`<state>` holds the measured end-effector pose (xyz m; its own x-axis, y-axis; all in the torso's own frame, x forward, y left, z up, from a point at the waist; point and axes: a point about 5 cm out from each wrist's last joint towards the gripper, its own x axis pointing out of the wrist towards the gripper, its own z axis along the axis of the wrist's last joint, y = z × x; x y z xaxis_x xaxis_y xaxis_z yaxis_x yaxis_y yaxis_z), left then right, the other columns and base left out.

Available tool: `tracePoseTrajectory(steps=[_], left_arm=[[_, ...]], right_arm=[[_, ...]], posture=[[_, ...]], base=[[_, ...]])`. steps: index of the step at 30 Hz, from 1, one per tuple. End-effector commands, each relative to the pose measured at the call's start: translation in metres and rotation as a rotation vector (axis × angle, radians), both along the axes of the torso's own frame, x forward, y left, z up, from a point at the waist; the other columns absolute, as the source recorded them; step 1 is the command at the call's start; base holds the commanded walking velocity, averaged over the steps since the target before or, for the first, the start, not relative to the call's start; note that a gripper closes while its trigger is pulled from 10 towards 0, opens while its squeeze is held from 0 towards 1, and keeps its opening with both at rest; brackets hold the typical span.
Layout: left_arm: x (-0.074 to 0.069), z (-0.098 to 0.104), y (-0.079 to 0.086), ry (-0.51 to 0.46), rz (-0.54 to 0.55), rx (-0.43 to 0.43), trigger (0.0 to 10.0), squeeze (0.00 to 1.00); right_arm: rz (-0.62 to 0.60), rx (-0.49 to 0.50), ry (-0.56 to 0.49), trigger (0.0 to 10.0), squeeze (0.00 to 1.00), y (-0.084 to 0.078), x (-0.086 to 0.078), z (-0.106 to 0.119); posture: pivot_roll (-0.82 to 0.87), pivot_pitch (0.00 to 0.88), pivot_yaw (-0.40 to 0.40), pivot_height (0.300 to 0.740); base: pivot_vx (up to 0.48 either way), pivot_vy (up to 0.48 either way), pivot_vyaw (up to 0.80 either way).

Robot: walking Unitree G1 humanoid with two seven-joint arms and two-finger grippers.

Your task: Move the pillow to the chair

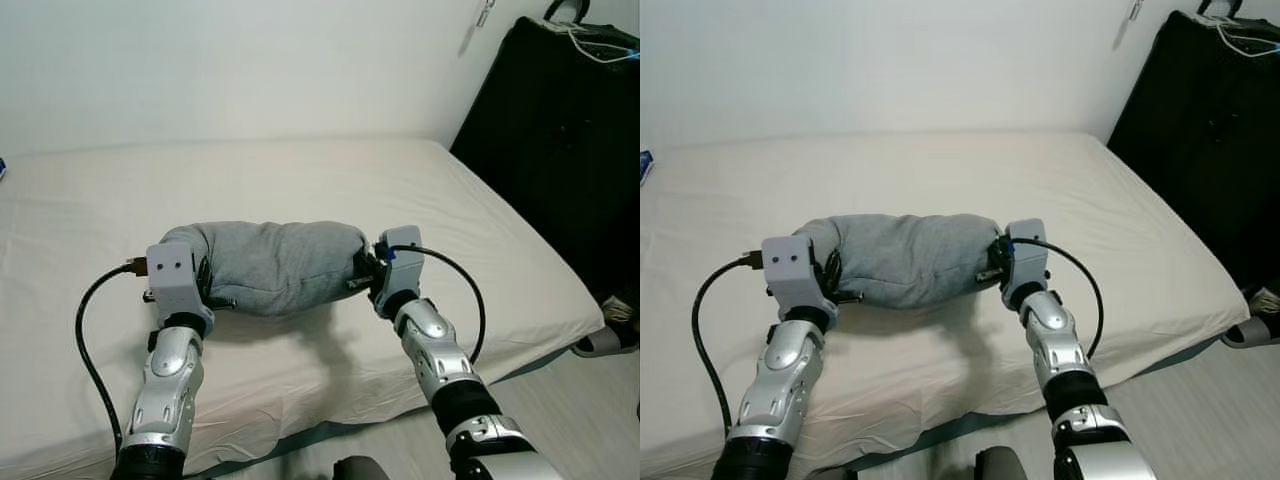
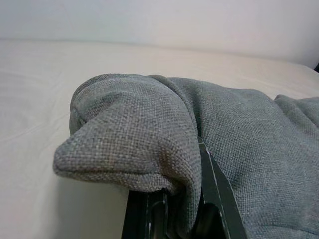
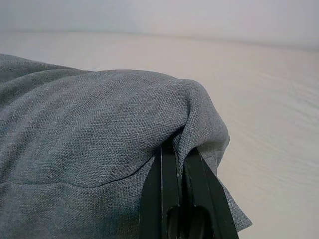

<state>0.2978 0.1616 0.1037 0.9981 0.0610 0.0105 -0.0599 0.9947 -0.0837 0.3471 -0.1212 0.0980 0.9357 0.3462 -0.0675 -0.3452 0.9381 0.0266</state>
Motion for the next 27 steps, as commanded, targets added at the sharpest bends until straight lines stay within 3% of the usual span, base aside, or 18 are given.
tracePoseTrajectory(steps=[1,10,18,27], left_arm=[[0.0,0.001,-0.016,0.001,-0.071,0.037,10.0,0.0],[-0.002,-0.004,-0.016,0.023,-0.087,0.103,10.0,0.0],[-0.006,-0.005,-0.013,0.024,-0.062,0.098,10.0,0.0],[-0.01,-0.007,-0.015,0.037,-0.067,0.111,10.0,0.0]], right_arm=[[0.053,-0.022,-0.034,10.0,0.0,0.011,-0.001,0.006],[0.012,-0.03,-0.036,10.0,0.0,0.006,-0.003,0.002],[-0.026,-0.017,-0.024,10.0,0.0,-0.002,-0.005,0.0],[-0.023,-0.007,0.01,10.0,0.0,0.003,-0.01,-0.006]], posture=[[0.04,0.0,-0.157,0.63],[0.04,0.0,-0.146,0.63],[0.03,0.0,-0.149,0.63],[0.04,0.012,-0.148,0.63]], base=[[0.0,0.0,0.0],[0.0,0.0,0.0],[0.0,0.0,0.0],[0.0,0.0,0.0]])
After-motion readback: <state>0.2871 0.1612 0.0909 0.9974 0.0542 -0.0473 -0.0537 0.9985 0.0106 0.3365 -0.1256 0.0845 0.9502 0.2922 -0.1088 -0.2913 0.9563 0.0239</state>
